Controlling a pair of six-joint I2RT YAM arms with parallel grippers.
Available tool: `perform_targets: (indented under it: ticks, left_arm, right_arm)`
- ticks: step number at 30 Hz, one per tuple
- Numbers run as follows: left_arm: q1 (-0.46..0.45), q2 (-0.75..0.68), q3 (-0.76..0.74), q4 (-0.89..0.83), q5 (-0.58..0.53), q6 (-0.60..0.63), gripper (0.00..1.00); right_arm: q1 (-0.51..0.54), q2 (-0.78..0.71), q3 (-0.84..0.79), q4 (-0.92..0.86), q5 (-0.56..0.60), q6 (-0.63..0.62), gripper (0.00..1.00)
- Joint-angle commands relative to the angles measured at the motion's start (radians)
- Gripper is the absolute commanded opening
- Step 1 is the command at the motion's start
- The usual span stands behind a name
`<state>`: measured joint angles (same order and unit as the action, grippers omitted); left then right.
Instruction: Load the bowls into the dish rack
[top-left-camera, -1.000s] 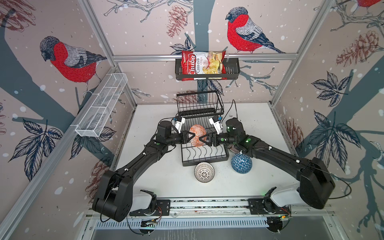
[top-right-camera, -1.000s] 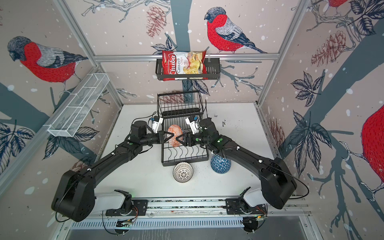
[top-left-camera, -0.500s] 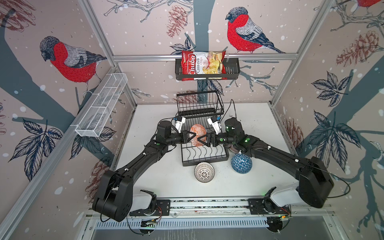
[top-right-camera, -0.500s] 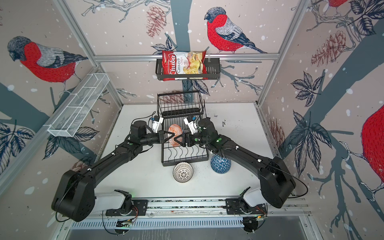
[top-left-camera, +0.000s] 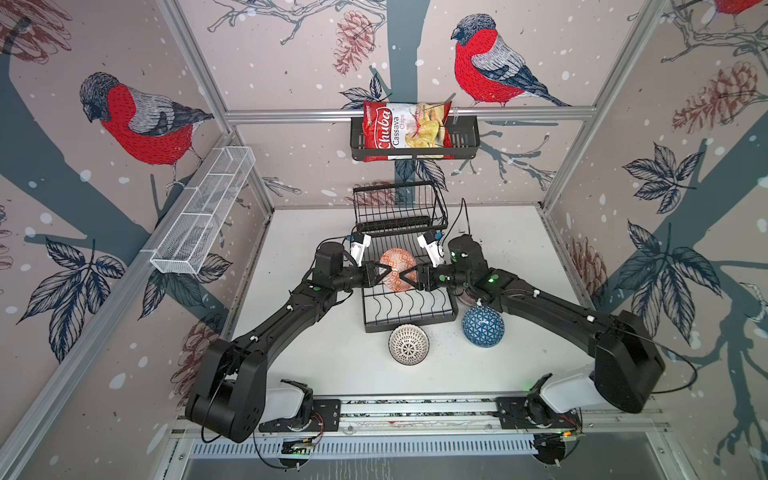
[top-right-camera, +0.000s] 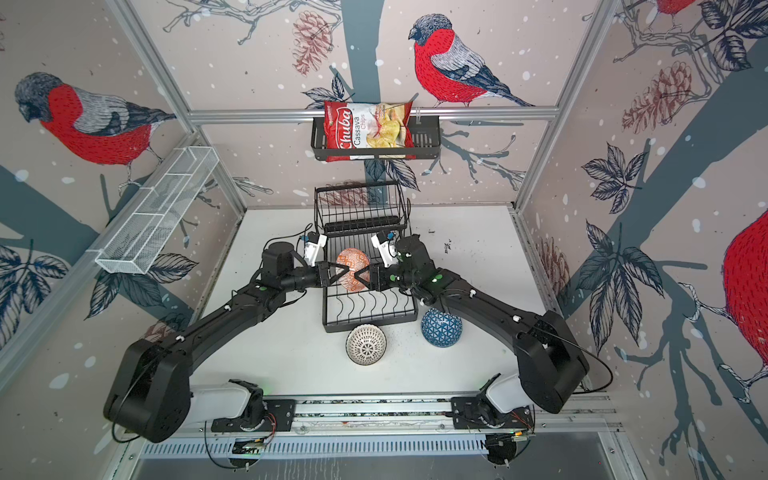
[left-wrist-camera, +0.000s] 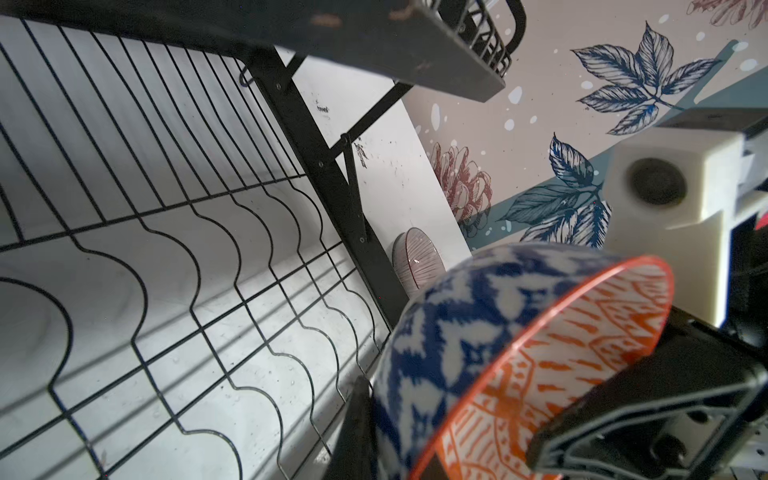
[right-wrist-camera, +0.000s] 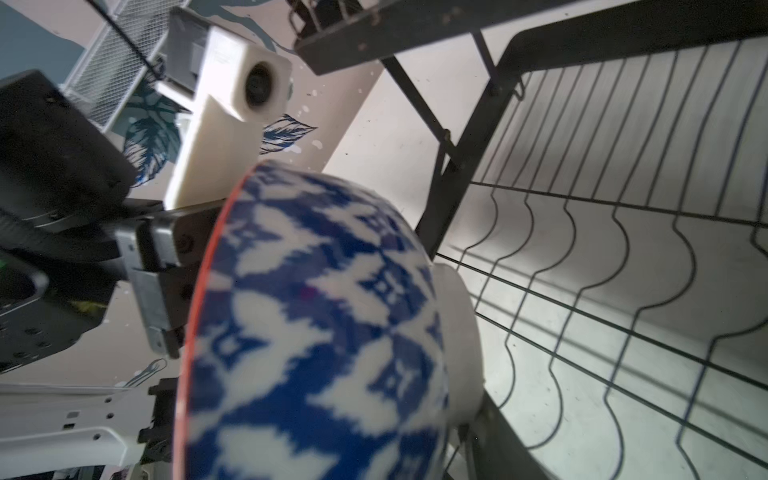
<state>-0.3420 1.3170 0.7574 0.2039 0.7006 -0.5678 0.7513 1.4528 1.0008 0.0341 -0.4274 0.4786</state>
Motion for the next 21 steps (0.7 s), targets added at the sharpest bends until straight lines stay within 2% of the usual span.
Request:
perform_targets:
  ticks: [1, 5, 12, 21]
  left_arm:
    - [0.003, 0.001, 0.000, 0.069, 0.092, -0.034, 0.00]
    - [0.003, 0.002, -0.003, 0.065, 0.089, -0.027, 0.00]
    - [0.003, 0.004, -0.006, 0.064, 0.092, -0.029, 0.00]
    - [0.005, 0.004, 0.014, 0.063, 0.129, -0.036, 0.00]
  right_arm:
    - [0.003, -0.011, -0.001, 0.043, -0.064, -0.041, 0.47]
    - [0.005, -0.012, -0.002, 0.041, -0.056, -0.041, 0.46]
    - [0.006, -0.021, 0.003, 0.035, -0.048, -0.056, 0.63]
    - [-0.012, -0.064, -0.020, 0.045, -0.088, -0.089, 0.69]
